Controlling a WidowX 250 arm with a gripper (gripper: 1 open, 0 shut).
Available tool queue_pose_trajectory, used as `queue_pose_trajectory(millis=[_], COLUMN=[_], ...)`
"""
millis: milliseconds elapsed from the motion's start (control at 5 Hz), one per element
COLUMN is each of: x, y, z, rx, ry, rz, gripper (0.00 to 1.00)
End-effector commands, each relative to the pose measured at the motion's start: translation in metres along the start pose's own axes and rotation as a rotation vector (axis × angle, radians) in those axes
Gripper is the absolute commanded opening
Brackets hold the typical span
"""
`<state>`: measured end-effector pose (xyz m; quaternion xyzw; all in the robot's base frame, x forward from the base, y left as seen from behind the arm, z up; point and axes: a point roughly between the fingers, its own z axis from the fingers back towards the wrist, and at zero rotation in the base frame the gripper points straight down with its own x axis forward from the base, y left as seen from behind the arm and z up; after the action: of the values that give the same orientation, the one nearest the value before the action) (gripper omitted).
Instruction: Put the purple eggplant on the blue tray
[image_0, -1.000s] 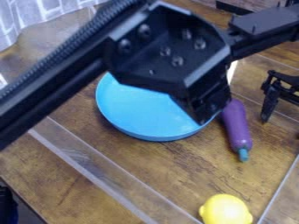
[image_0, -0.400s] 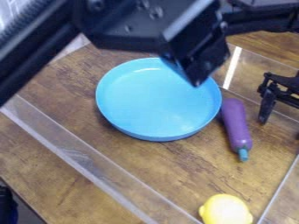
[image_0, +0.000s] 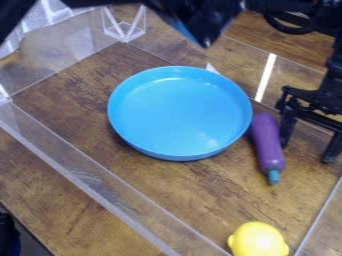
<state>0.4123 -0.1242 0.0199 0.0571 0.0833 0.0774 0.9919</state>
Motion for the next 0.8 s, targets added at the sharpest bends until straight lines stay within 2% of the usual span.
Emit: queue_pose_trajectory(millis=[0, 400, 600], x=[-0.004, 0.0, 0.005], y=[0.035, 0.044, 0.06], z=[-0.014, -0.018, -0.02], rx=[0.046, 0.116, 0.133], ry=[0.057, 0.07, 0.092], rz=[0.104, -0.019, 0.003], gripper=[1.0, 1.0, 1.0])
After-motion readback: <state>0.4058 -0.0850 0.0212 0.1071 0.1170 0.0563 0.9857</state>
